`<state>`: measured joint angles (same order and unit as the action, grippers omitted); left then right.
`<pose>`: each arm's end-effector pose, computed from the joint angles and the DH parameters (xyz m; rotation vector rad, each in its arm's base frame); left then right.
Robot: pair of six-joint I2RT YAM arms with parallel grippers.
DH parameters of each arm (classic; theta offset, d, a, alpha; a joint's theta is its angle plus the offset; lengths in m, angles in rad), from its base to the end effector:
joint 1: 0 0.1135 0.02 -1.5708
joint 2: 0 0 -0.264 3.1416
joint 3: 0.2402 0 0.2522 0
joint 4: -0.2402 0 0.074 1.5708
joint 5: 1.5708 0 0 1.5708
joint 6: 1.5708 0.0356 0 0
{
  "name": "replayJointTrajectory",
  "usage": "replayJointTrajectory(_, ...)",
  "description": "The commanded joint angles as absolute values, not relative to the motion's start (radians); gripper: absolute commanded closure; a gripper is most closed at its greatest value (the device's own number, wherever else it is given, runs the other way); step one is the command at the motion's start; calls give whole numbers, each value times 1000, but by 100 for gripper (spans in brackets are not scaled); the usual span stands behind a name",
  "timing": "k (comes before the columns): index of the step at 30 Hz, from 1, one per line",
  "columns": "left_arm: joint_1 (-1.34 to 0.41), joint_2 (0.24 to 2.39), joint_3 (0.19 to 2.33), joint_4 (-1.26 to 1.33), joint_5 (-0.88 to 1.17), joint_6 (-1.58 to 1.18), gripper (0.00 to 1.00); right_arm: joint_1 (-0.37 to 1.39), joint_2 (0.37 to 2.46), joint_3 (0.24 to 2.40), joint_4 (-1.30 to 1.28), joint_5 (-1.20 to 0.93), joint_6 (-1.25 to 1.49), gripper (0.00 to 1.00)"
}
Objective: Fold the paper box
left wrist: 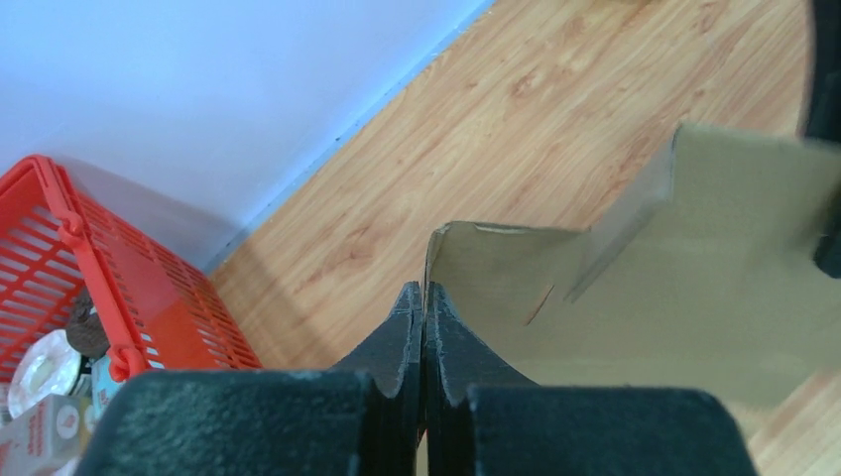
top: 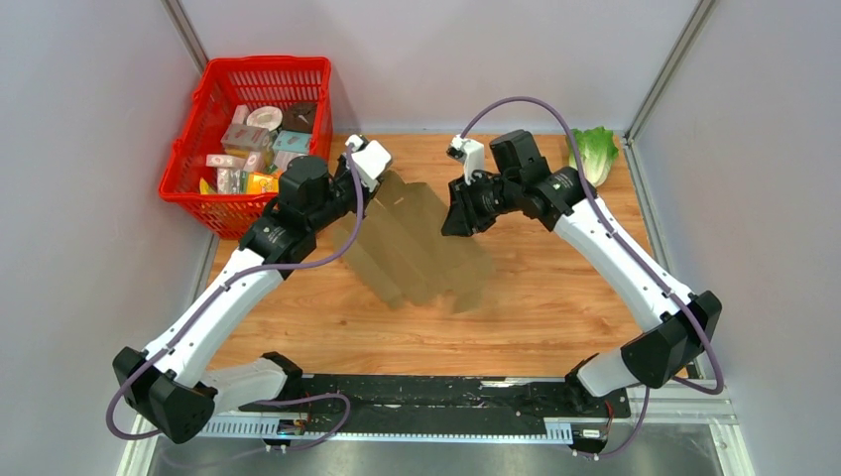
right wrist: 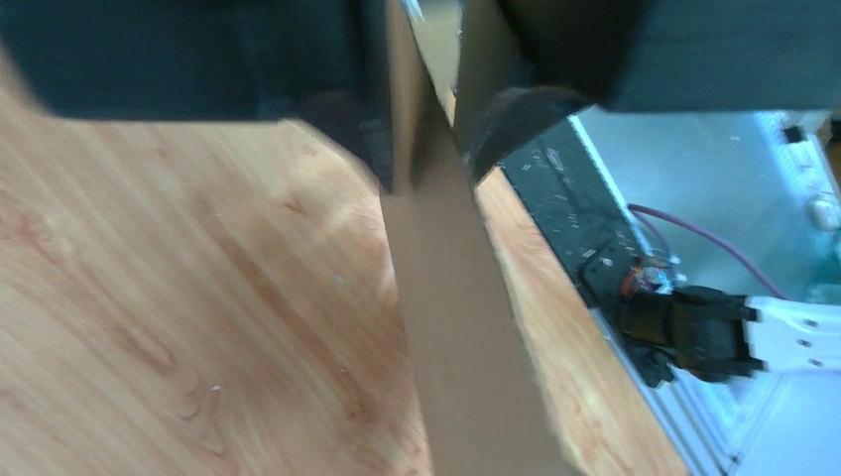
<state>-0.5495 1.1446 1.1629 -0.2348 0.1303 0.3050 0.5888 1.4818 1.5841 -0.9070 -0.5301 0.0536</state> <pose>0.2205 -0.1405 0.3949 0.8283 1.5923 -0.2918 0.2450 0.1853 0.3857 -0.8943 2.2618 0.9303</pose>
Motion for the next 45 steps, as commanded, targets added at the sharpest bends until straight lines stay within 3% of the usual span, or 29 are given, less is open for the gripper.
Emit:
replayJointTrajectory(1, -552, 1092, 1192, -267, 195, 236, 100, 592, 1437, 1493, -767, -408, 64, 64)
replayJointTrajectory(6, -552, 1074, 1189, -284, 282, 195, 100, 589, 1413, 1368, -592, -390, 51, 59)
replayJointTrajectory(14, -552, 1063, 1184, -304, 296, 207, 100, 549, 1318, 1353, -541, -380, 31, 45)
replayJointTrajectory(19, -551, 1065, 1204, -336, 354, 199, 100, 540, 1247, 1299, -493, -432, -23, 43)
replayJointTrajectory(22, -551, 1055, 1206, -344, 373, 204, 100, 538, 1255, 1318, -494, -426, -18, 53)
replayJointTrajectory(25, -551, 1051, 1195, -341, 370, 199, 100, 535, 1258, 1328, -502, -442, -6, 78)
replayJointTrajectory(26, -551, 1051, 1196, -342, 370, 196, 100, 537, 1258, 1336, -505, -446, -6, 96)
replayJointTrajectory(27, -551, 1055, 1207, -347, 361, 192, 94, 537, 1259, 1342, -509, -451, 20, 100)
replayJointTrajectory(29, -549, 1055, 1226, -370, 335, 172, 77, 537, 1259, 1351, -523, -465, 26, 100)
replayJointTrajectory(30, -549, 1046, 1239, -376, 296, 169, 62, 537, 1258, 1354, -526, -462, 28, 100)
replayJointTrajectory(33, -549, 981, 1218, -356, 213, 155, 49, 537, 1262, 1376, -557, -428, 40, 100)
replayJointTrajectory(36, -549, 901, 1149, -258, 286, 140, 40, 535, 1288, 1410, -591, -472, 52, 100)
replayJointTrajectory(40, -549, 910, 1166, -204, 406, 31, 44, 548, 1315, 1436, -601, -564, 55, 100)
replayJointTrajectory(41, -549, 919, 1166, -187, 410, 5, 47, 560, 1322, 1442, -607, -558, 58, 100)
replayJointTrajectory(42, -551, 945, 1163, -167, 419, -42, 57, 567, 1330, 1450, -612, -549, 57, 100)
replayJointTrajectory(45, -549, 992, 1172, -114, 379, -152, 58, 591, 1338, 1462, -609, -517, 74, 100)
